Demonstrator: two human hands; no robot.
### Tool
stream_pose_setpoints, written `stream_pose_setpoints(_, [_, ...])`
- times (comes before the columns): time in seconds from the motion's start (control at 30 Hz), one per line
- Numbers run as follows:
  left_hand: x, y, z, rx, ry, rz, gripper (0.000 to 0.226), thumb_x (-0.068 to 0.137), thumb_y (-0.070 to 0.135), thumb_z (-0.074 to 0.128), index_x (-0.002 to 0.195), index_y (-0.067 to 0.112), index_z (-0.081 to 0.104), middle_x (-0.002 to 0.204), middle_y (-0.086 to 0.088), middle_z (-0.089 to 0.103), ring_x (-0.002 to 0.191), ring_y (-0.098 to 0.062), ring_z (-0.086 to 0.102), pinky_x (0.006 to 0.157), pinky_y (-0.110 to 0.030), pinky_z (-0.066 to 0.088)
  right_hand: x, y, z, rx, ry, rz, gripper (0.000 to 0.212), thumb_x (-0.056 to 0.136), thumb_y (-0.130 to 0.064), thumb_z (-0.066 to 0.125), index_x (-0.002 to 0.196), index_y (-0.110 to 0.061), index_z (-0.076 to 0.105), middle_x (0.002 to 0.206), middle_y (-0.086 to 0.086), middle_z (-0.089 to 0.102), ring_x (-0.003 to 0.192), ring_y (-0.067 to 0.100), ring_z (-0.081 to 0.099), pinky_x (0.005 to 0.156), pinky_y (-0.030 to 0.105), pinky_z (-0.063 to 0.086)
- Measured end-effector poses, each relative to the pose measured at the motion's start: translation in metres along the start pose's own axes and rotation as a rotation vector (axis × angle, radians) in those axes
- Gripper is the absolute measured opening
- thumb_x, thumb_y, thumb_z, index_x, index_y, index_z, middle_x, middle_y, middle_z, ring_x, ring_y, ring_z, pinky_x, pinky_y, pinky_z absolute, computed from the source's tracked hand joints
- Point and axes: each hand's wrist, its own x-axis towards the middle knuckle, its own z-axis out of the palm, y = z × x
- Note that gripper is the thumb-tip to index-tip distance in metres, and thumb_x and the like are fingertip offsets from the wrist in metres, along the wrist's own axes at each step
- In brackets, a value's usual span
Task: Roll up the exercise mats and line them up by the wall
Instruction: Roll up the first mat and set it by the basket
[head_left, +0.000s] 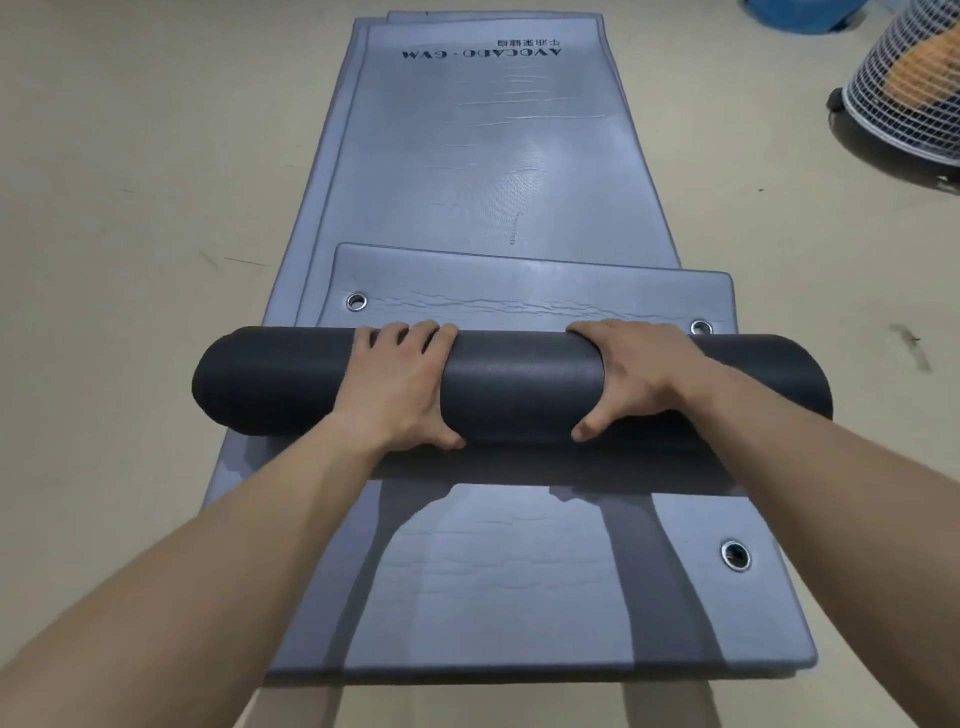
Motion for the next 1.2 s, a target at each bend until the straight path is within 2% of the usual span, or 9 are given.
stream_pose_setpoints(0.13, [0.008, -0.012, -0.023, -0.036, -0.120, 0.080, 0.119, 0.037, 0.091, 0.065, 0.136, 0.031, 0.041, 0.124, 0.004, 0.060, 0.106, -0.027, 0.060, 0.089, -0.043, 0.050, -0.010, -0.006, -0.010, 0.175, -0.145, 0.013, 0.112, 0.046, -0.070, 0.092, 0.143, -0.037, 0.047, 0.135, -0.008, 0.062, 0.121, 0.023, 0.058, 0.104, 0.042, 0.047])
stream_pose_setpoints(0.27, [-0.007, -0.010, -0.027, -0.047, -0.303, 0.179, 0.112, 0.038, 0.089, 0.071, 0.132, 0.034, 0.045, 0.115, 0.008, 0.059, 0.101, -0.022, 0.060, 0.078, -0.038, 0.048, -0.071, -0.033, 0.032, -0.014, 0.021, 0.034, 0.141, 0.041, -0.090, 0.076, 0.160, -0.033, 0.024, 0.157, -0.003, 0.042, 0.140, 0.027, 0.044, 0.118, 0.048, 0.033])
stream_pose_setpoints(0.37, [-0.003, -0.009, -0.030, -0.142, -0.315, 0.099, 0.118, 0.044, 0.088, 0.073, 0.144, 0.036, 0.038, 0.134, 0.007, 0.054, 0.119, -0.023, 0.056, 0.101, -0.048, 0.045, -0.065, -0.036, 0.032, -0.055, 0.020, 0.017, 0.136, 0.046, -0.092, 0.072, 0.158, -0.032, 0.024, 0.153, -0.004, 0.046, 0.133, 0.026, 0.051, 0.110, 0.046, 0.041])
stream_pose_setpoints(0.47, [-0.018, -0.006, -0.011, -0.064, -0.059, 0.024, 0.130, 0.047, 0.094, 0.064, 0.155, 0.035, 0.022, 0.159, 0.003, 0.032, 0.143, -0.027, 0.036, 0.119, -0.058, 0.024, -0.026, -0.018, -0.003, 0.122, -0.055, 0.028, 0.133, 0.043, -0.086, 0.081, 0.156, -0.035, 0.033, 0.150, -0.007, 0.053, 0.133, 0.023, 0.052, 0.106, 0.044, 0.046])
stream_pose_setpoints(0.63, [0.034, -0.027, -0.020, -0.181, -0.180, 0.083, 0.141, 0.042, 0.097, 0.066, 0.160, 0.038, 0.016, 0.161, 0.005, 0.035, 0.146, -0.025, 0.035, 0.120, -0.050, 0.025, -0.030, -0.011, 0.040, -0.103, 0.297, 0.022, 0.137, 0.048, -0.102, 0.055, 0.157, -0.022, 0.032, 0.156, 0.004, 0.041, 0.139, 0.030, 0.041, 0.116, 0.048, 0.032])
stream_pose_setpoints(0.7, [0.037, -0.029, -0.014, -0.163, -0.142, 0.079, 0.136, 0.049, 0.102, 0.054, 0.161, 0.042, 0.007, 0.168, 0.001, 0.020, 0.155, -0.029, 0.017, 0.125, -0.056, 0.010, -0.028, -0.006, 0.057, -0.209, 0.334, 0.020, 0.143, 0.045, -0.106, 0.045, 0.157, -0.019, 0.028, 0.157, 0.008, 0.038, 0.141, 0.033, 0.039, 0.118, 0.053, 0.027])
stream_pose_setpoints(0.83, [0.005, -0.012, 0.018, -0.179, 0.068, -0.123, 0.100, 0.076, 0.092, 0.016, 0.162, 0.043, 0.006, 0.172, 0.003, 0.007, 0.158, -0.027, -0.004, 0.125, -0.056, -0.006, 0.007, 0.008, 0.032, -0.137, 0.285, 0.018, 0.138, 0.047, -0.109, 0.040, 0.157, -0.027, 0.027, 0.155, 0.000, 0.043, 0.139, 0.027, 0.043, 0.117, 0.049, 0.029])
stream_pose_setpoints(1.0, [0.048, -0.010, 0.014, -0.175, 0.117, -0.223, 0.091, 0.078, 0.087, 0.013, 0.158, 0.045, 0.024, 0.168, 0.007, 0.025, 0.156, -0.022, 0.012, 0.126, -0.050, 0.007, 0.046, 0.028, 0.018, -0.009, 0.167, 0.008, 0.134, 0.046, -0.109, 0.042, 0.159, -0.040, 0.023, 0.150, -0.007, 0.049, 0.137, 0.023, 0.047, 0.114, 0.044, 0.032])
stream_pose_setpoints(1.2, [0.054, -0.010, 0.007, -0.159, -0.042, -0.224, 0.091, 0.081, 0.087, 0.016, 0.160, 0.043, 0.019, 0.170, 0.003, 0.018, 0.157, -0.026, 0.007, 0.125, -0.053, 0.007, 0.048, 0.027, 0.013, -0.027, 0.062, 0.001, 0.128, 0.050, -0.110, 0.033, 0.160, -0.046, 0.015, 0.153, -0.001, 0.044, 0.137, 0.027, 0.043, 0.117, 0.047, 0.027])
